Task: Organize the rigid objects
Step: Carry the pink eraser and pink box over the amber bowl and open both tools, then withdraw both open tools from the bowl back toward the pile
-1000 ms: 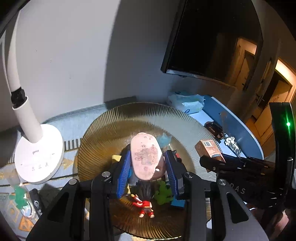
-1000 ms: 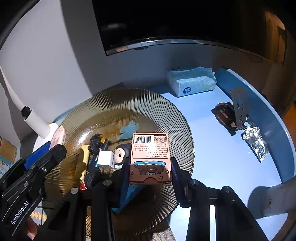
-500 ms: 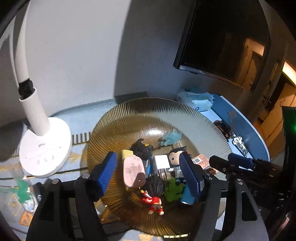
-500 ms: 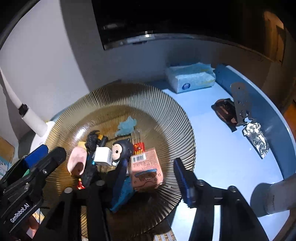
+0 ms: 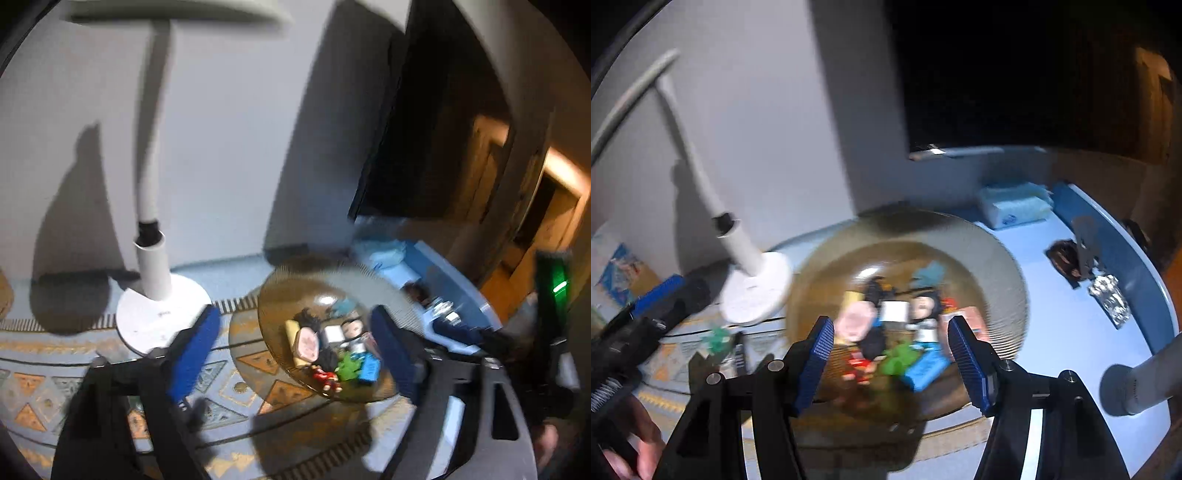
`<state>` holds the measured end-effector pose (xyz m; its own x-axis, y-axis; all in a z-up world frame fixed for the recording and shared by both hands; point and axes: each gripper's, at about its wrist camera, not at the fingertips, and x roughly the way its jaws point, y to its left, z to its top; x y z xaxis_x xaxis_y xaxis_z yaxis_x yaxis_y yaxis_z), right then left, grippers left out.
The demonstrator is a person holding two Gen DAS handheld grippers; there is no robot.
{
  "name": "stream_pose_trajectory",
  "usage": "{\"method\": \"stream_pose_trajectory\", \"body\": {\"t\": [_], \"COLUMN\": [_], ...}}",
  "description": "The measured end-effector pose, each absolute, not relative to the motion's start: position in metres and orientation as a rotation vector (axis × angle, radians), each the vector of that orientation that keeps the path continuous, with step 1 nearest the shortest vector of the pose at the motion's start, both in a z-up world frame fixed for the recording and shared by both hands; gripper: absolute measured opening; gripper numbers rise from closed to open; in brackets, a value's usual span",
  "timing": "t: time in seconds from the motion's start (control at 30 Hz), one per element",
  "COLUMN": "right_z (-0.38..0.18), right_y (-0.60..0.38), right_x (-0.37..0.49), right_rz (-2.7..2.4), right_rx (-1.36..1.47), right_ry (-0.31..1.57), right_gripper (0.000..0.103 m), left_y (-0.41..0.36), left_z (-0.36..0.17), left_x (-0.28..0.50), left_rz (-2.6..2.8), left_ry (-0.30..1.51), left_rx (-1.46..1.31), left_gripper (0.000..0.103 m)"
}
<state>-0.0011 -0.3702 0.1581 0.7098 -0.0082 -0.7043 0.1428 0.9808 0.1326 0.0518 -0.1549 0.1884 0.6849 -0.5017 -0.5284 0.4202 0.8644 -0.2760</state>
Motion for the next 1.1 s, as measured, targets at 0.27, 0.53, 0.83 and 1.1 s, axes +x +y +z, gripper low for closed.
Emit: {"method": "stream_pose_trajectory", "body": {"t": [0.27, 0.53, 0.83, 1.1], "right_z": [0.186, 0.154, 0.087, 0.032], "right_y": [-0.291, -0.217, -0.189, -0.183], "right_x": [-0.026, -0.034, -0.006, 0.034], "right_rz": [0.116, 0.262, 0.303, 0.319], "right_rx": [0.125, 0.040, 0.047, 0.097], "right_ry": [0.732, 0.781, 0.938, 1.036], "right_gripper": [0.063, 0.063, 0.063, 0.054], "left_y": [-0.043, 0.022, 0.023, 0.004], "left_z": [0.230, 0.186, 0.093, 0.042], "left_x": [0.007, -0.007, 0.010, 0.055], "left_rz": [-0.415, -0.331, -0.366, -0.372], "left_ry": [0.518, 0.583, 0.759, 0.909], "left_rx": [-0.233, -0.245, -0.210, -0.189], "left_gripper": [0.090, 0.090, 0.090, 0.090]}}
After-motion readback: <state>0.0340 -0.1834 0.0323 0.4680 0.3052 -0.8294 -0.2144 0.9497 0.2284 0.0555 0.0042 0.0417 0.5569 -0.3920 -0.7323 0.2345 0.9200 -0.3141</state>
